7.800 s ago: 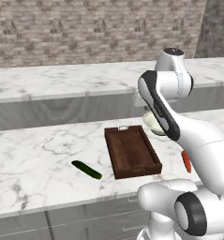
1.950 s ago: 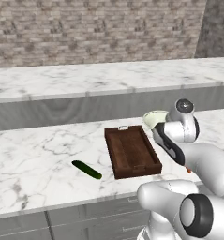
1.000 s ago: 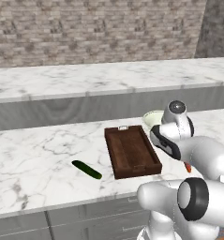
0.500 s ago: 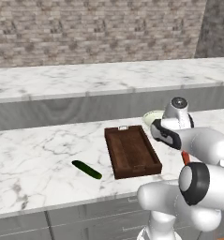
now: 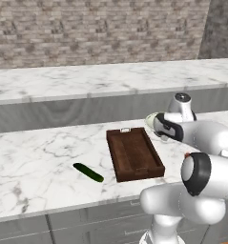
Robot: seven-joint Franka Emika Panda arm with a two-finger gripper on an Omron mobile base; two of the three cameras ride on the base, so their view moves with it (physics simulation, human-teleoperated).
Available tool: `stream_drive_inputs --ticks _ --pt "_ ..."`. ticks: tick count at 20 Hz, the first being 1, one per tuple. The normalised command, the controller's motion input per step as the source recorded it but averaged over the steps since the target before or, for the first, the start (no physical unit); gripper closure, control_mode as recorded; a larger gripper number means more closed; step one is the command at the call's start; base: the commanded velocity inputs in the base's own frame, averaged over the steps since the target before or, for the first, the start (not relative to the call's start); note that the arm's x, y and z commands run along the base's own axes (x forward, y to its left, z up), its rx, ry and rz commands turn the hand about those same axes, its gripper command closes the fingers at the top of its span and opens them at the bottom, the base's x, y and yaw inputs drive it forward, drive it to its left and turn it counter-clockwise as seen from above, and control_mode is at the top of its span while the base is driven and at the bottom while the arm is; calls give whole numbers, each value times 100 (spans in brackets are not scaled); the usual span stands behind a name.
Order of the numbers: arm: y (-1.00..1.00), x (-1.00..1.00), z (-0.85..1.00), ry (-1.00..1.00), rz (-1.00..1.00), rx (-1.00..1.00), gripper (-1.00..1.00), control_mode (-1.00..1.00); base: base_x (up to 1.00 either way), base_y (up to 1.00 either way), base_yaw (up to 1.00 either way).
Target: Place the two vegetables and bowl onto the tray for setting up a vegetable dip station.
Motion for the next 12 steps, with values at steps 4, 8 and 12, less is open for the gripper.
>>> stream_drive_inputs --ticks 4,8,12 --pt "-1 18 -4 11 7 0 -100 -100 0 0 0" --pt "-3 13 -8 2 4 -2 -100 -100 0 0 0" --pt "-1 12 -8 1 2 -1 -100 -100 0 0 0"
